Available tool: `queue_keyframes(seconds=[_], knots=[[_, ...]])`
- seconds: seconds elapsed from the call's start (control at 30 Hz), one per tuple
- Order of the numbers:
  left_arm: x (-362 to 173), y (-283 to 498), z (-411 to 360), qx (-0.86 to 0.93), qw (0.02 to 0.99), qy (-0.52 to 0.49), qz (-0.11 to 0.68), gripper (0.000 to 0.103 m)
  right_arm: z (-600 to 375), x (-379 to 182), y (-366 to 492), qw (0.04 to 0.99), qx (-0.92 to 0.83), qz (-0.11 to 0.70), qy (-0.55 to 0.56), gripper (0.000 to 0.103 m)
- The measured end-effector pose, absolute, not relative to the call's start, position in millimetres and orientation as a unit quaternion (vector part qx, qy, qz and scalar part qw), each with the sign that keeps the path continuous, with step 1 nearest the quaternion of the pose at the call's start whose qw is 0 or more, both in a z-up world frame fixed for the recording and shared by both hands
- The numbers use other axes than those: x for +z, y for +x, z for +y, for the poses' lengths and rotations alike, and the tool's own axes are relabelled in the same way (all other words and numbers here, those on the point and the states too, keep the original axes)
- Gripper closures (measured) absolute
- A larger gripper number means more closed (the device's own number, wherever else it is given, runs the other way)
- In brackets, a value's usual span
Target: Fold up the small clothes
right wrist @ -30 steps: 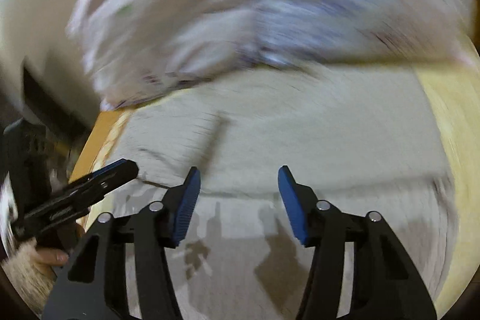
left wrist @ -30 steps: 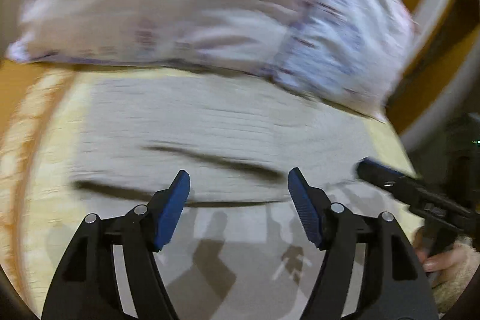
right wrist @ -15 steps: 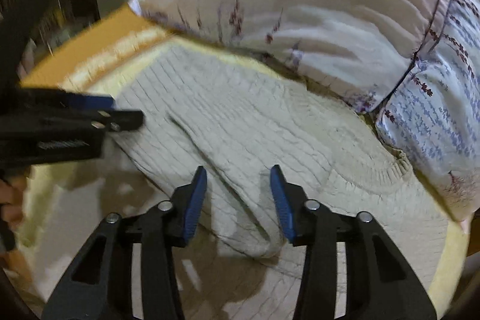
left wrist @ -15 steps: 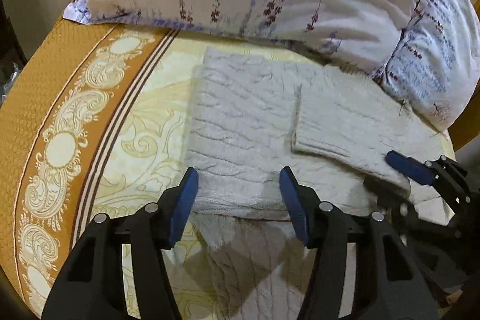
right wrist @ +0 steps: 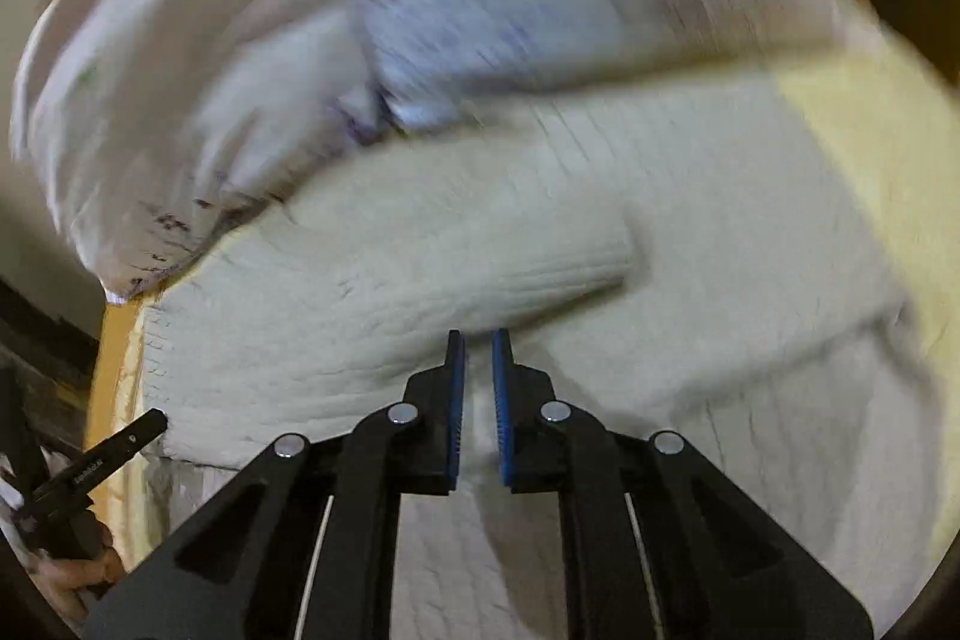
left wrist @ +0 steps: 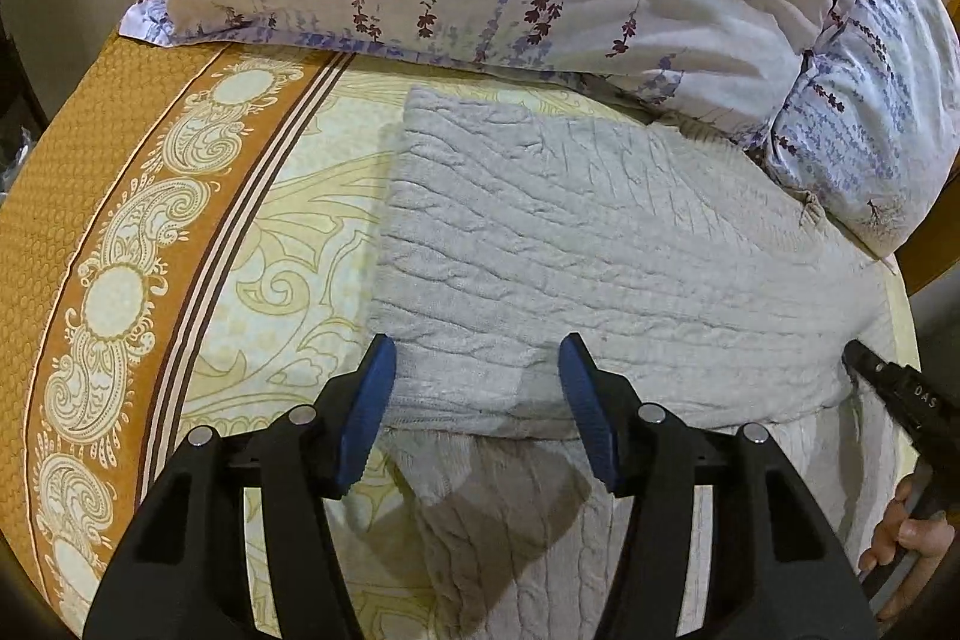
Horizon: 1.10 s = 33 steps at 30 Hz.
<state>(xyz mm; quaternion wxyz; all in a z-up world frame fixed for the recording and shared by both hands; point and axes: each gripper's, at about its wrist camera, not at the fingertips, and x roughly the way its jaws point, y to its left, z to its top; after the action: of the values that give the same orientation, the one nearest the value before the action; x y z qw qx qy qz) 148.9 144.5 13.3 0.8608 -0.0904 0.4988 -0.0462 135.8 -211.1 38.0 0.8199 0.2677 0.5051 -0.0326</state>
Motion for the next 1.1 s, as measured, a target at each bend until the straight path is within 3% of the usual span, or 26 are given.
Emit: queue_keyframes(seconds=[0.03, 0.17, 0.23, 0.4, 0.83, 0.9, 0.93, 1.1], knots=[[13.3, 148.6, 144.7, -0.047, 0.861, -0.091, 0.499, 0.045, -217.1, 36.9, 133.5, 0.816, -0.031, 0.500, 0.288, 0.090], [13.0, 149.3, 144.6, -0.046, 0.860, -0.090, 0.500, 0.045, -233.8, 36.9, 133.4, 0.810, -0.029, 0.484, 0.330, 0.069], [12.7, 149.6, 144.4, -0.045, 0.860, -0.090, 0.501, 0.045, -246.3, 31.5, 133.0, 0.790, -0.019, 0.480, 0.380, 0.067], [12.9, 149.8, 148.5, -0.048, 0.858, -0.103, 0.501, 0.045, -265.8, 46.4, 126.2, 0.812, -0.079, 0.460, 0.350, 0.067], [11.9, 151.9, 142.8, -0.044, 0.860, -0.094, 0.500, 0.036, -231.4, 38.2, 153.4, 0.834, -0.028, 0.504, 0.221, 0.067], [11.7, 152.2, 143.2, -0.045, 0.860, -0.094, 0.500, 0.036, -234.0, 35.7, 153.9, 0.836, -0.028, 0.497, 0.231, 0.081], [12.1, 152.5, 142.8, -0.045, 0.860, -0.094, 0.500, 0.036, -236.5, 35.1, 154.3, 0.835, -0.023, 0.494, 0.241, 0.097], [15.2, 153.6, 140.7, -0.045, 0.860, -0.095, 0.500, 0.034, -239.7, 62.4, 152.2, 0.860, -0.026, 0.446, 0.247, 0.100]])
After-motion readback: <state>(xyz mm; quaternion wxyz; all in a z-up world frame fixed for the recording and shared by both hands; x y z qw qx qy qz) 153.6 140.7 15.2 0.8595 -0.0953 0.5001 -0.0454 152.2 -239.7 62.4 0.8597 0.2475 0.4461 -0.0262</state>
